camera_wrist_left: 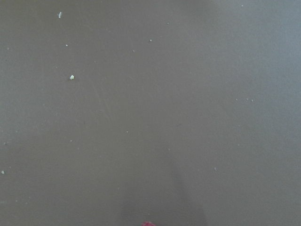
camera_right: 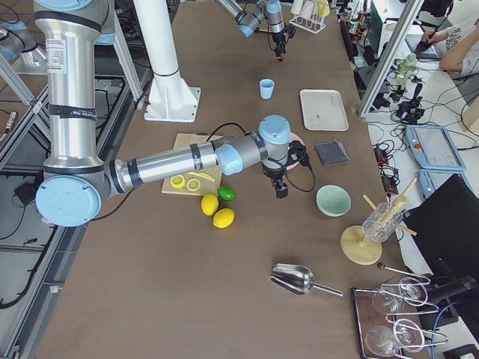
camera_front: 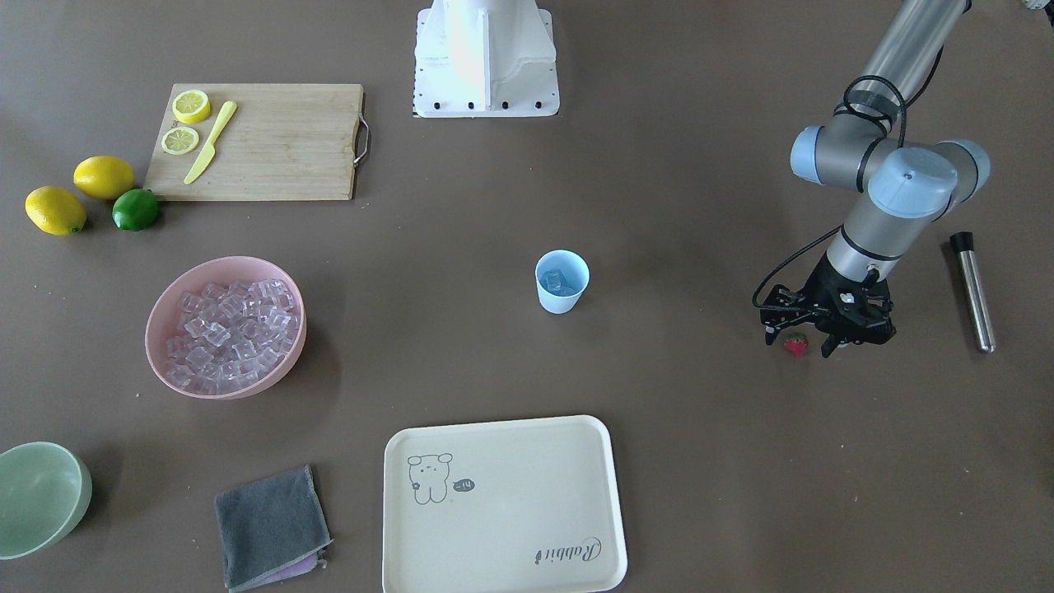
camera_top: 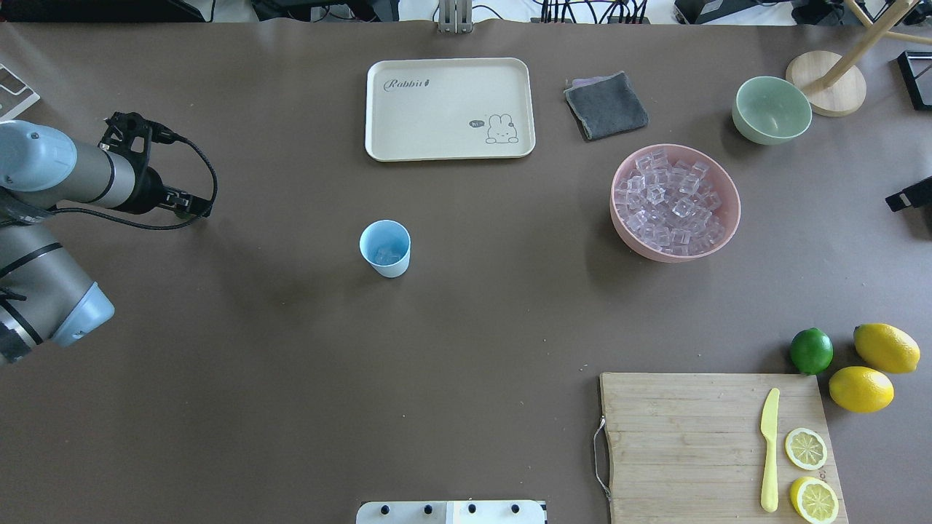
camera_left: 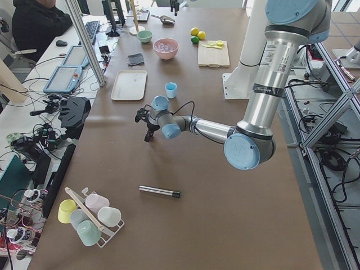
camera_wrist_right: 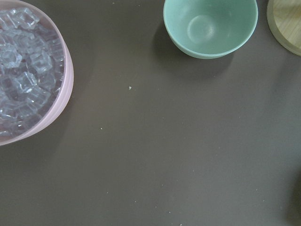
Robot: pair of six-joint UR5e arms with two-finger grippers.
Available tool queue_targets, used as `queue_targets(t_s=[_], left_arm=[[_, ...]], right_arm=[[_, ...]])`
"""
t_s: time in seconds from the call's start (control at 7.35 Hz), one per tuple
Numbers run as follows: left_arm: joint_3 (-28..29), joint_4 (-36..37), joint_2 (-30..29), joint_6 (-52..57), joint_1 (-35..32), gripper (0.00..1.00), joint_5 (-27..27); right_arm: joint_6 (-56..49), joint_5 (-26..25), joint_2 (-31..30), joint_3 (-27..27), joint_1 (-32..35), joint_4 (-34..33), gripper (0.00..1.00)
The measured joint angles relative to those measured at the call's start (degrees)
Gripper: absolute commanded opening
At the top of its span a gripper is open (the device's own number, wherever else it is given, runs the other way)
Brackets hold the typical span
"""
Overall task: Mash ice and strawberries in cup
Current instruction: 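Grasp the red strawberry with the left gripper, then carry the strawberry with the left gripper over the blue cup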
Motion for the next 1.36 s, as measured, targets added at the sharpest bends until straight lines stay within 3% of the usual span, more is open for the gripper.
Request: queue_targets(t_s=[0.41,0.54,0.68,1.09,1.36], left_arm=[[0.1,-0.1,0.1,0.1,0.0,0.24,0.0],[0.0,0.0,0.1,-0.3,0.0,0.18,0.0],[-0.1,0.1,0.0,-0.6,0.0,0.12,0.0],[-1.1,1.0,-0.8,-1.5,-0.7,0.11,-0.3],[-5.8,11.6,-6.5,-4.3,-1.6,0.12,-2.2]], right_arm=[[0.2,0.1,-0.2,-1.3,0.1,2.0,0.95],[0.3,0.1,-0.1,-1.2,0.1,2.0,0.95],[0.4,0.1,-0.1,-1.2,0.1,2.0,0.95],[0.8,0.1,0.2,-1.3,0.1,2.1,0.94],[0.9,0.0,0.3,-1.6,0.1,2.1,0.95]])
